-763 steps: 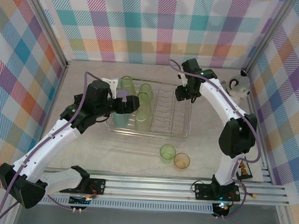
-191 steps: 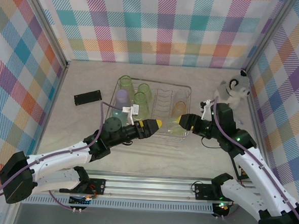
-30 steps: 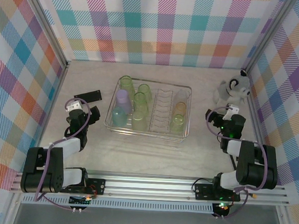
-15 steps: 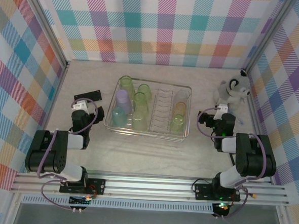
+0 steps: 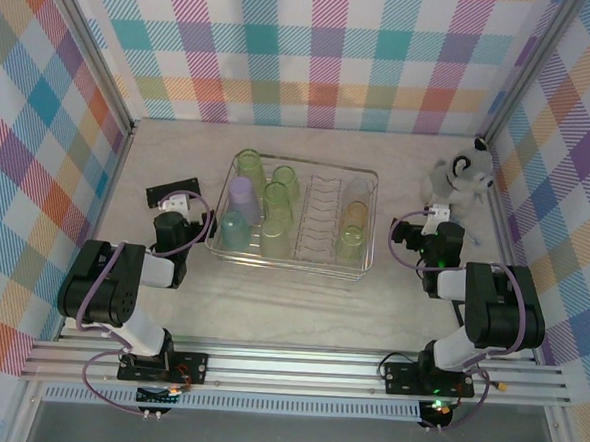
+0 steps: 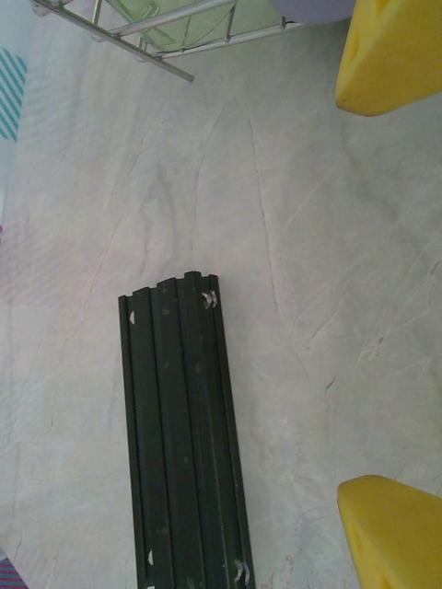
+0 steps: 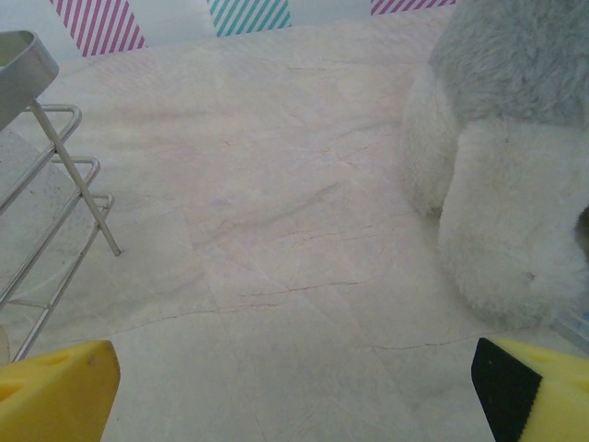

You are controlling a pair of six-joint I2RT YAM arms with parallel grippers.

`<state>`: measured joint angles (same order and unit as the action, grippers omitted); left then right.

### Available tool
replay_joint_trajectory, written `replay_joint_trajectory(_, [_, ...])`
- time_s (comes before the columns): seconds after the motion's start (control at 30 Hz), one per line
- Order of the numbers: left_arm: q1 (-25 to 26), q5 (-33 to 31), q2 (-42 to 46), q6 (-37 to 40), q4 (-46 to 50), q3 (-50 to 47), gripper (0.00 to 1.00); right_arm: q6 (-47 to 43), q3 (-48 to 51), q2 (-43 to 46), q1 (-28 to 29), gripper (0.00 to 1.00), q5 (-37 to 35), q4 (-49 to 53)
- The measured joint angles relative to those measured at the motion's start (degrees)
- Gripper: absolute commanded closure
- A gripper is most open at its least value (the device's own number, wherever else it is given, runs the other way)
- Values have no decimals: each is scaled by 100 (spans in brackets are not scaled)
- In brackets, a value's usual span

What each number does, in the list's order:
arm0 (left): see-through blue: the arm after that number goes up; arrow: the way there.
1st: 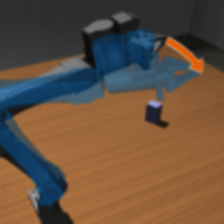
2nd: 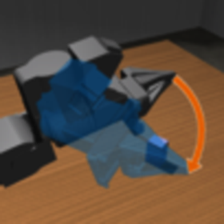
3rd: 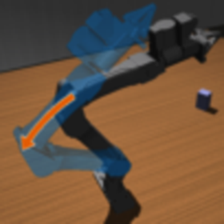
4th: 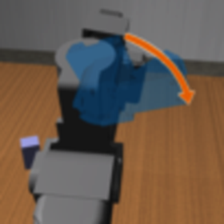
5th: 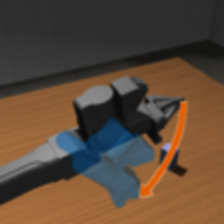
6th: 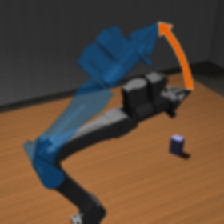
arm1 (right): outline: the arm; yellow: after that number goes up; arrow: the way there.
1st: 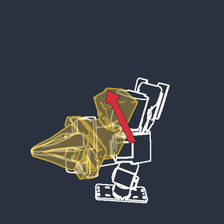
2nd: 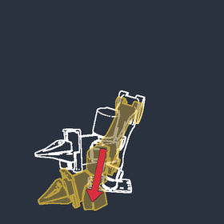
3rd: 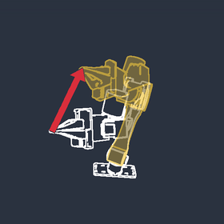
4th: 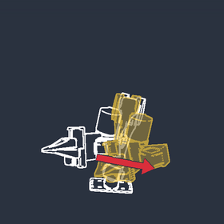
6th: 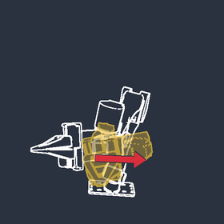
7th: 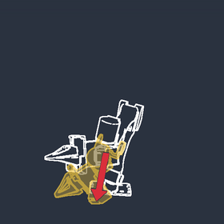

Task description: Load the cups into the dish rack

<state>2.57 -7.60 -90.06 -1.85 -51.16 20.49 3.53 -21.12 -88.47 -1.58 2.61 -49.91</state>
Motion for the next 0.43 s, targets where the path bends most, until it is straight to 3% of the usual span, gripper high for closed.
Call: replay_joint_trajectory(0.43, [144, -85, 0, 192, 177, 203, 0, -157, -157, 0, 157, 1, -76, 164])
